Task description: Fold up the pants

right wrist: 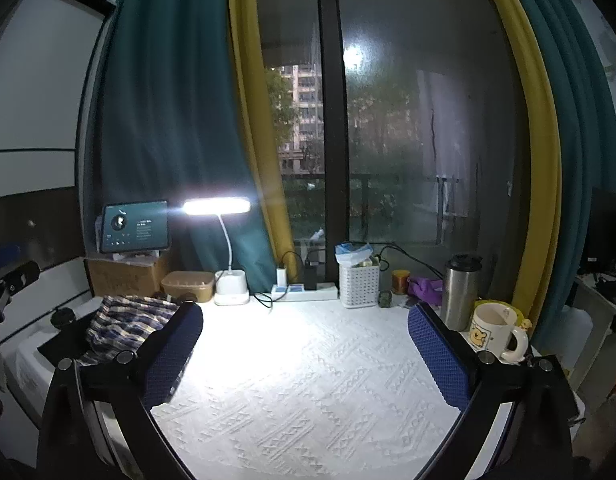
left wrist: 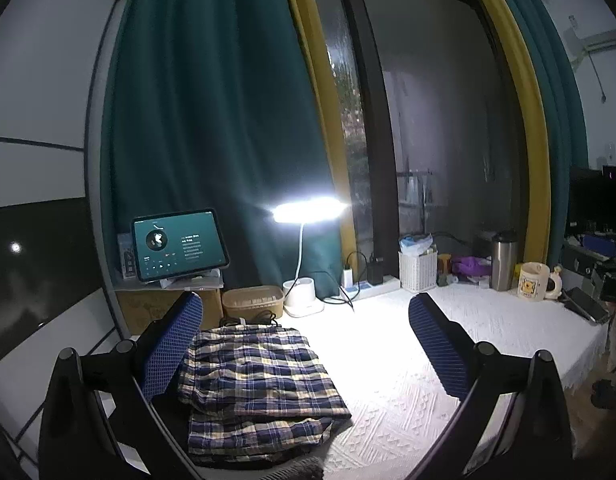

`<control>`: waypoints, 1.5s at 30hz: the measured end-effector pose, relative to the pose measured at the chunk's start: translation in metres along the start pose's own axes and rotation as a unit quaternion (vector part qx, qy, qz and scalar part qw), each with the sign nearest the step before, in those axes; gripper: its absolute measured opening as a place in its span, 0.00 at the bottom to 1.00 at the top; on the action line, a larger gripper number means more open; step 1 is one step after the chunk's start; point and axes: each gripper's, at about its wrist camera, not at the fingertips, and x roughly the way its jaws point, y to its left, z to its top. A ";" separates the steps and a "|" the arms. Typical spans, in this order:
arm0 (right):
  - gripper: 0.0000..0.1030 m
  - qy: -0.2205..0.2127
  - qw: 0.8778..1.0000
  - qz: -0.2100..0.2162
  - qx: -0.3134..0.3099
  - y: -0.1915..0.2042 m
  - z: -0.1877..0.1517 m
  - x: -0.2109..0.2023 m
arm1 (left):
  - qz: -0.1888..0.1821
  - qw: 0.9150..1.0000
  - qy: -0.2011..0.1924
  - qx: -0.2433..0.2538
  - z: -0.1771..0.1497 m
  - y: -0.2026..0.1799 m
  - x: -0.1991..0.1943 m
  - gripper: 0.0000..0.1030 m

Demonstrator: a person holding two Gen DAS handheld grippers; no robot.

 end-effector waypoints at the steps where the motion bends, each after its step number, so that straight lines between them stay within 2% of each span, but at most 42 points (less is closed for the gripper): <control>1: 1.00 -0.001 1.000 0.000 -0.002 0.001 0.001 0.001 | 0.000 1.000 -0.001 -0.003 0.000 0.001 0.000 0.99; 8: 1.00 0.012 1.000 0.009 -0.008 0.009 -0.001 0.007 | 0.023 1.000 -0.006 -0.008 -0.008 0.001 -0.001 0.99; 15: 1.00 0.025 0.999 0.018 -0.015 0.016 -0.005 0.013 | 0.024 1.000 -0.005 -0.003 -0.013 -0.002 0.001 0.99; 45: 1.00 0.034 0.999 0.030 -0.015 0.017 -0.006 0.013 | 0.030 0.999 -0.002 -0.016 -0.016 -0.001 0.002 0.99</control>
